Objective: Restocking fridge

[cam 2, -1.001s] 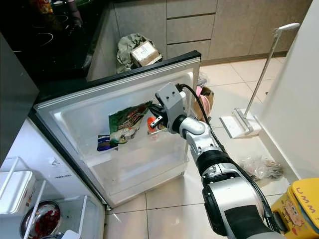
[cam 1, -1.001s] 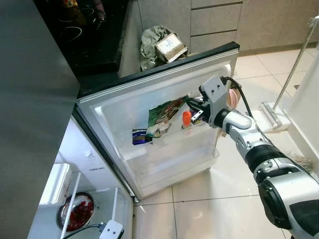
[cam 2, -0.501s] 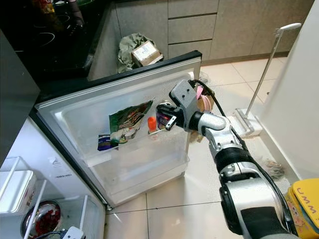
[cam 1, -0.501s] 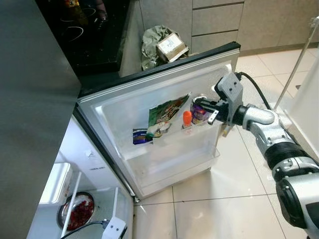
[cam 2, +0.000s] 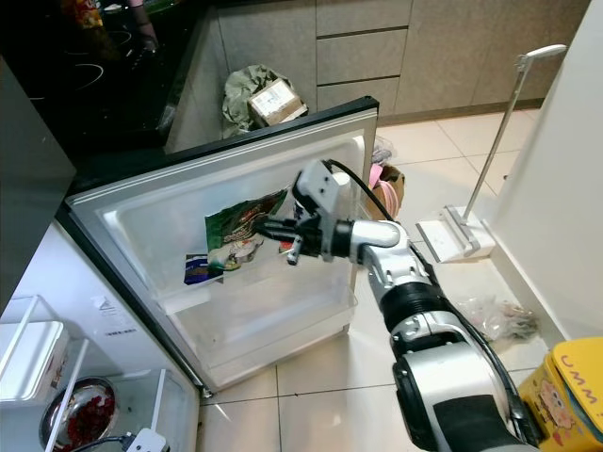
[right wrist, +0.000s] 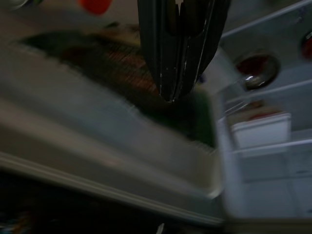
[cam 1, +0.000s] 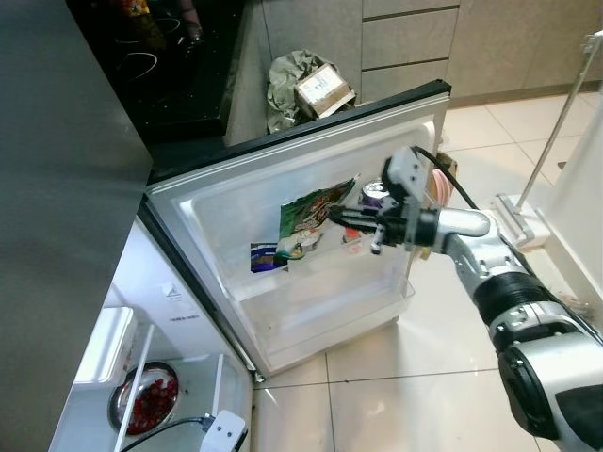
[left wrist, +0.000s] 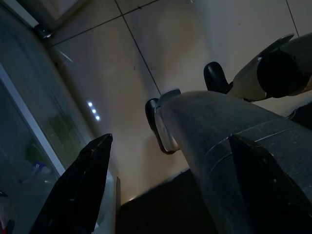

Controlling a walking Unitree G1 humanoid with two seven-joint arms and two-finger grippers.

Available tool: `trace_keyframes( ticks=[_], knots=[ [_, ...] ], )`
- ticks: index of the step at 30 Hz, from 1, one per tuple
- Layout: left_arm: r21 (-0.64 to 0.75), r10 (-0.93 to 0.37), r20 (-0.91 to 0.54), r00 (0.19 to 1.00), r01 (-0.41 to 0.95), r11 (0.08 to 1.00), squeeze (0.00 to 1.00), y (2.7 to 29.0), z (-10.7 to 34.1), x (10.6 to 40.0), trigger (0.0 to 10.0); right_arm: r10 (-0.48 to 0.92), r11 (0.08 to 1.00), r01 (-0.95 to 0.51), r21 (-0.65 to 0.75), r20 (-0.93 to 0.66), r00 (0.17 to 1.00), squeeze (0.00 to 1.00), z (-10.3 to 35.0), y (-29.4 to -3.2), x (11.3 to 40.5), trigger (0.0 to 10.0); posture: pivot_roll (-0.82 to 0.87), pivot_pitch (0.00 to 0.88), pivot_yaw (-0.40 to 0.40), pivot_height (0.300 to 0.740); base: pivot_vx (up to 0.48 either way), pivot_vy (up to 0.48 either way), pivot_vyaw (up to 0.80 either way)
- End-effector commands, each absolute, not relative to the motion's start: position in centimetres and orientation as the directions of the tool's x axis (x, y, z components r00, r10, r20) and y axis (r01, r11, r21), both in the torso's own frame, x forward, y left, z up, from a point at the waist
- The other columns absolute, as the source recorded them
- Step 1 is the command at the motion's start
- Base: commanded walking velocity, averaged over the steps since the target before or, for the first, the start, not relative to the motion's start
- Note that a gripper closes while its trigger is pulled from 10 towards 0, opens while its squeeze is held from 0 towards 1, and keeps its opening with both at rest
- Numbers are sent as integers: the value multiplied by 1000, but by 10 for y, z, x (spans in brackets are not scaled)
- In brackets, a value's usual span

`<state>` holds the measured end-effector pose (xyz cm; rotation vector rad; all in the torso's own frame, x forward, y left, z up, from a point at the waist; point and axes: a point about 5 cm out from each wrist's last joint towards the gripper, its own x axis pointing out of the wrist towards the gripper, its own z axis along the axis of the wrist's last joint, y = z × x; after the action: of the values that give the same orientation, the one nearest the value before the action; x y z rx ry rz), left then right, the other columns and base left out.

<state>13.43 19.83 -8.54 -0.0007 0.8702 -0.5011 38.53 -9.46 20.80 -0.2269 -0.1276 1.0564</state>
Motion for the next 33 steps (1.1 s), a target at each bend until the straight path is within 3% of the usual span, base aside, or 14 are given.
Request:
trace_keyframes(
  ticks=[1,10,17,20,24,33],
  knots=[
    [-215,-423,-750,509,417,883,0,198,-89,124,10000,862,493,-835,-245,3,507,0,208,-92,387,10000,26,119,65,740,0,0,0],
    [-223,-427,-750,505,414,882,0,201,-91,113,10000,832,536,-802,-263,5,554,0,218,-70,393,10000,59,154,51,740,0,0,0],
    [-223,-423,-756,500,412,884,0,205,-91,108,10000,749,643,-712,-282,37,662,0,226,-76,401,10000,67,167,45,740,0,0,0],
    [-223,-423,-756,499,412,884,0,205,-91,107,10000,741,653,-703,-282,41,671,0,226,-76,401,10000,67,167,45,740,0,0,0],
    [-226,-428,-752,500,415,881,0,203,-91,108,10000,657,738,-615,-277,88,749,0,233,-83,406,10000,69,168,42,740,0,0,0],
    [-227,-435,-745,506,421,878,0,199,-91,113,10000,621,777,-579,-247,154,768,0,245,-87,409,10000,65,158,39,740,0,0,0]
  ],
)
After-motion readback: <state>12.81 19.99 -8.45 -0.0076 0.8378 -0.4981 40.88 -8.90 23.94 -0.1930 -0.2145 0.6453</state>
